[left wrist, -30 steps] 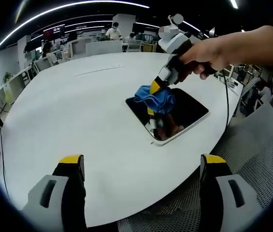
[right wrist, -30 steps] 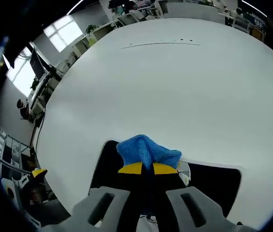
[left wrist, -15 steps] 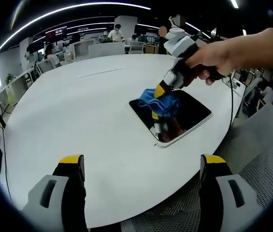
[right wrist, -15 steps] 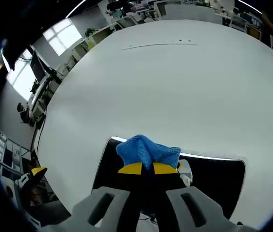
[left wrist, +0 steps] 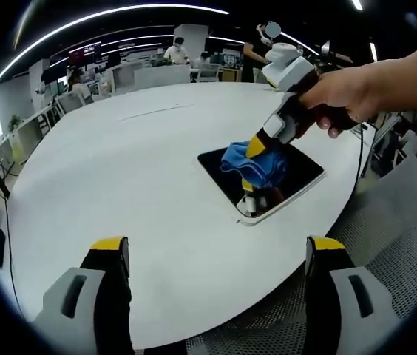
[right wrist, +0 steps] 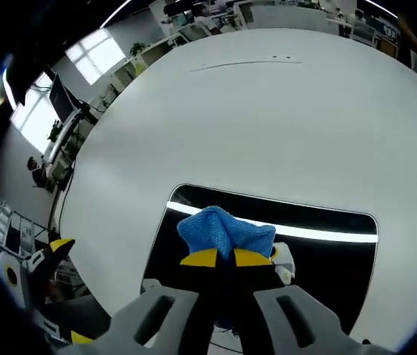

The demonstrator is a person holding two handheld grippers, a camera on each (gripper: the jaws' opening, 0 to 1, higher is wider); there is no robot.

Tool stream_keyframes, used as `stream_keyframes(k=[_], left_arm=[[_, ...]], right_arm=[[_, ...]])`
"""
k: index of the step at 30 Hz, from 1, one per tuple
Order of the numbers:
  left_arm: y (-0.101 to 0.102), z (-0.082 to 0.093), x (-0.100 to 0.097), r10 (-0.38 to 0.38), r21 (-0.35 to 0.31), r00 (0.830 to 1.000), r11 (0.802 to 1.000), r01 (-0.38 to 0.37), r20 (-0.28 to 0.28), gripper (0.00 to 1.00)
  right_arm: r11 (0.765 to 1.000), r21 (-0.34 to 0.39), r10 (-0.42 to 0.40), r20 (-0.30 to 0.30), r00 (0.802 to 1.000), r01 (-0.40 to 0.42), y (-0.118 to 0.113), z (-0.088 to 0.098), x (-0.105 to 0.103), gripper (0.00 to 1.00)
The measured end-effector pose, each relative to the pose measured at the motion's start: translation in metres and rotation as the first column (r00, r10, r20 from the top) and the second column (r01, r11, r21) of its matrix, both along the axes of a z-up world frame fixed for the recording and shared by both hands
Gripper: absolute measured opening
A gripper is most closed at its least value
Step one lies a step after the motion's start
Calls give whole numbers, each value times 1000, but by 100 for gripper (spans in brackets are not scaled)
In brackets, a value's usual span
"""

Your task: Wipe the mirror surface with the cleaning cloth until all visible marks leave the cleaned area.

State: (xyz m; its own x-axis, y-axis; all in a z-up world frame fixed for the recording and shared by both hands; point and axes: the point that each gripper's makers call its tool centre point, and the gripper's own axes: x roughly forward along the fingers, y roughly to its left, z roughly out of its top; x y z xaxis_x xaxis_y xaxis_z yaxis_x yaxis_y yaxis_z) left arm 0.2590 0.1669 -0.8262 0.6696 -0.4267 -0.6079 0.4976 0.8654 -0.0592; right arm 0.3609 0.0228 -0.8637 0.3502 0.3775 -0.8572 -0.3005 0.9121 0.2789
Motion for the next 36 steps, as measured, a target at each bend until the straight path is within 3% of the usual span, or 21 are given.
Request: stream_keyframes(k=[14, 23, 28, 36], left_arm=[[-3, 3, -3, -5, -6, 1000, 1000, 5, 1, 99], [-2, 2, -2, -8, 1, 1000, 1000, 8, 4, 99], [-2, 1, -3, -12, 7, 1000, 1000, 12, 4, 99], [-3, 1, -3, -12, 12, 1000, 1000, 12, 2, 99]], right_arm=[[1000, 0, 21, 16, 1000, -21, 1, -5, -21, 0], [999, -10, 42, 61, 997, -42, -2, -5, -30, 0], [999, 32, -15, 40, 999, 14, -3, -5, -32, 0], [997, 79, -16, 72, 997, 11, -7, -3, -33, 0]])
